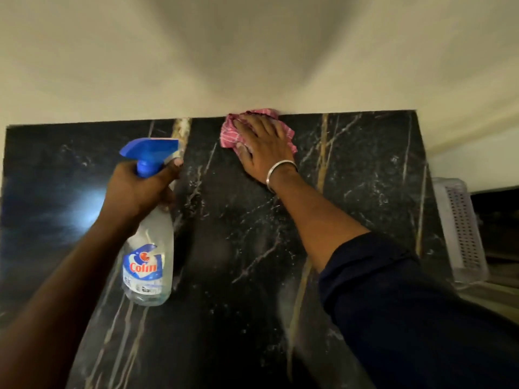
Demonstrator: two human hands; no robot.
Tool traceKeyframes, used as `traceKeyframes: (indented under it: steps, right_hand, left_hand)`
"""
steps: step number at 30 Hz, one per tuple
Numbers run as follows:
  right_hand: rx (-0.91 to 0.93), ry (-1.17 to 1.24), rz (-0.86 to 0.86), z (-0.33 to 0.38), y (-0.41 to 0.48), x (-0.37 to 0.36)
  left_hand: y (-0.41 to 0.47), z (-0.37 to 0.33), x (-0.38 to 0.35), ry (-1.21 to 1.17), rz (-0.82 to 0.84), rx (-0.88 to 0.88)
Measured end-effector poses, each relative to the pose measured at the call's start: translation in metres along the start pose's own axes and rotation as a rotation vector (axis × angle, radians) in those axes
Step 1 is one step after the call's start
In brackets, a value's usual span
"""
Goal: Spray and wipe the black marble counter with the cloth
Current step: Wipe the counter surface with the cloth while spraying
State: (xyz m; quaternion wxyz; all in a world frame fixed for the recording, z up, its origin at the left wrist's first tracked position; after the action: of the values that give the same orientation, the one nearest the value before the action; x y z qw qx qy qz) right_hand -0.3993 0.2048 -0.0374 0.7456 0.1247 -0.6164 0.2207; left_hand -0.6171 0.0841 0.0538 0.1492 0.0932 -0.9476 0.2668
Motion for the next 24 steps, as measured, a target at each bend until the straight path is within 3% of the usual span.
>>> traceKeyframes:
  steps: [13,20,24]
  right_hand:
    - [-0.438,-0.006,-0.103,-0.269,-0.098,0.048]
    - [-0.64,0.039,-0.137,-0.256,-0.097,0.042]
    - [-0.58,0.071,-0.114,-0.192,-0.085,0.033]
  left_hand:
    - [-0.007,-0.041,-0.106,0.098,0.021,-0.071]
    - [-0.021,-0.036,-0.086,0.017,0.004,-0.102]
    - [-0.031,-0.019,-0.055,-0.064,-0.034,-0.082]
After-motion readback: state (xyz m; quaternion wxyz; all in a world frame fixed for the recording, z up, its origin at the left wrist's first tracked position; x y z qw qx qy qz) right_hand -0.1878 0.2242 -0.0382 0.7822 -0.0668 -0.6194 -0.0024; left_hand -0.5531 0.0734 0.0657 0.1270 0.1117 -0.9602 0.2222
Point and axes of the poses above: each hand's wrist, its own y-axis towards the middle knuckle, its own x-axis out of the back of the hand, z = x × y, the point moved 4 cm from there along y, towards the middle knuckle, and after that the axes turned 6 degrees about z, right-handed, at the moved point
